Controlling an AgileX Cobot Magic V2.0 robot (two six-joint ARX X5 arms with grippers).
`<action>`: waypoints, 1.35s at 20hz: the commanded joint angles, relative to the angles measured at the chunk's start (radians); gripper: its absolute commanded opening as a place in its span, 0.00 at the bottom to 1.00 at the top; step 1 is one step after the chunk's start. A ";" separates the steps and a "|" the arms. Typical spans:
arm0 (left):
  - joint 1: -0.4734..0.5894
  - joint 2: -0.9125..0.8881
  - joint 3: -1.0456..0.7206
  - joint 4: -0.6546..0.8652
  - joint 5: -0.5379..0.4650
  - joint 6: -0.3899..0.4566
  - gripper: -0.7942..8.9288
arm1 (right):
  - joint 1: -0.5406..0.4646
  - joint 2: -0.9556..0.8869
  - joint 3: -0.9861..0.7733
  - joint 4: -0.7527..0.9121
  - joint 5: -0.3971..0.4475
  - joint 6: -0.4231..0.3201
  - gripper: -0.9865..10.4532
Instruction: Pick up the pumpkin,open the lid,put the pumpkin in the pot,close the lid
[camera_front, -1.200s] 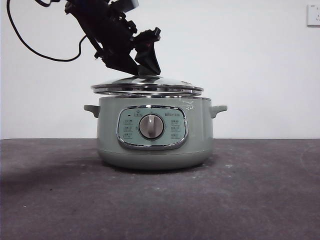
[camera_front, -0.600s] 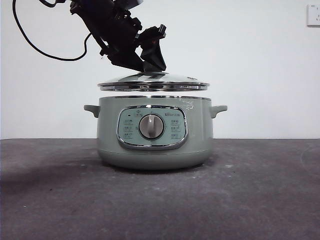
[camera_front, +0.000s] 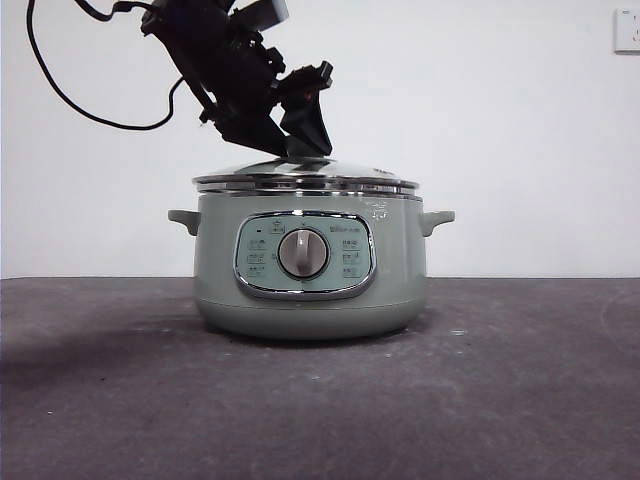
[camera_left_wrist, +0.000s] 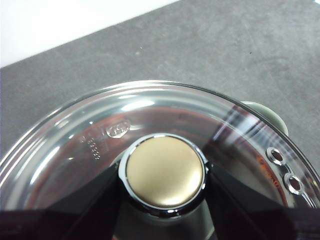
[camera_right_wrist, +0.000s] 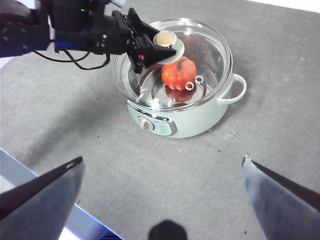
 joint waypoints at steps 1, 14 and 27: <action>-0.008 0.005 0.006 0.044 0.009 0.006 0.07 | 0.002 -0.005 -0.006 0.003 -0.002 0.006 0.58; -0.019 0.060 0.006 -0.006 -0.014 0.007 0.08 | 0.002 -0.013 -0.006 -0.018 -0.002 0.004 0.58; -0.018 -0.127 0.007 -0.206 -0.013 0.005 0.64 | 0.002 -0.013 -0.006 -0.064 -0.002 -0.004 0.58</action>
